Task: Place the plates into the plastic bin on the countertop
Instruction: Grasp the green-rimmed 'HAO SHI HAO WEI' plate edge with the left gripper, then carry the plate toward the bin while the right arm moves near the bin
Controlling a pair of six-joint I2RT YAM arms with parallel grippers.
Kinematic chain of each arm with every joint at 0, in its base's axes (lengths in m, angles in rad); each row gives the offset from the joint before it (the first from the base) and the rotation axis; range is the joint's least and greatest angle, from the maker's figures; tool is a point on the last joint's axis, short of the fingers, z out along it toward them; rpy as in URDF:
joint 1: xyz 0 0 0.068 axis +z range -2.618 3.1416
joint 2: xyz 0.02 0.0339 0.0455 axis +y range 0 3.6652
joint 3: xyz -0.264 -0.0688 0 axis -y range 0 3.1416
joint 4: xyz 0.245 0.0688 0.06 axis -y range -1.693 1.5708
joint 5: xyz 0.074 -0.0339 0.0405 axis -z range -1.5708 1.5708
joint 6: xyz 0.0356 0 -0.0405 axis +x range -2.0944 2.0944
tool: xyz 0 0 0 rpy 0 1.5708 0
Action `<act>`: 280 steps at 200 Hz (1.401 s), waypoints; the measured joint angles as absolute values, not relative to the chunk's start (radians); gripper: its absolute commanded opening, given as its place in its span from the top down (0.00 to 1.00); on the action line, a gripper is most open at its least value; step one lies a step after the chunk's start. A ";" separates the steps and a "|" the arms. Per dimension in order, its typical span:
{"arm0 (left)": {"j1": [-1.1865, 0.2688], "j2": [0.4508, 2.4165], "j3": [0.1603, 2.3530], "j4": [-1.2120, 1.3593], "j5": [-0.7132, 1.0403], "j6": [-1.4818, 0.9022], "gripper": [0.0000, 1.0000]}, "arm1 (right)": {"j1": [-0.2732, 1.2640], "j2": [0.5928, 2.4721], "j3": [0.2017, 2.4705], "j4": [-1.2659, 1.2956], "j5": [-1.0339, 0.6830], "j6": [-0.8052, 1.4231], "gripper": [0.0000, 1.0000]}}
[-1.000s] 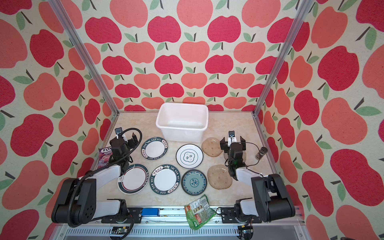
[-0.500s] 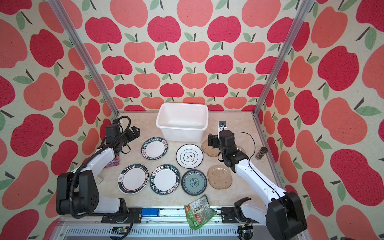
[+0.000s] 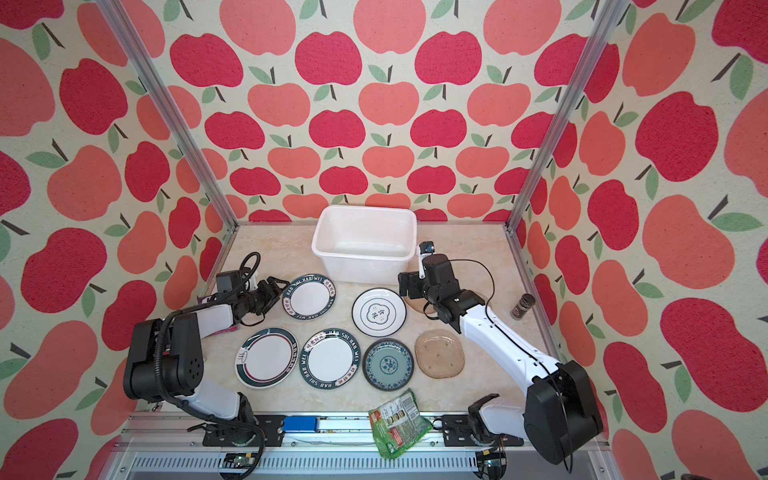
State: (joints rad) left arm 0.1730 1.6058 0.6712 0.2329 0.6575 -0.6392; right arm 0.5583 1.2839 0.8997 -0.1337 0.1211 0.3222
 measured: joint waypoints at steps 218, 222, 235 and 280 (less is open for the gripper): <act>0.150 1.789 0.822 0.109 0.730 -0.550 0.55 | 0.558 1.327 0.949 -0.129 0.087 0.339 0.05; 0.149 1.793 0.826 0.103 0.730 -0.546 0.58 | 0.558 1.327 0.949 -0.128 0.088 0.339 0.05; 0.144 1.807 0.838 0.085 0.731 -0.535 0.67 | 0.556 1.327 0.949 -0.128 0.087 0.339 0.05; 0.128 1.837 0.865 0.041 0.731 -0.522 0.85 | 0.540 1.327 0.948 -0.121 0.087 0.339 0.04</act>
State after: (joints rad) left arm 0.1276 1.8370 0.8650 0.0414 0.7307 -0.5220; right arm 0.5400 1.3270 0.9482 -0.1211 0.0872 0.3389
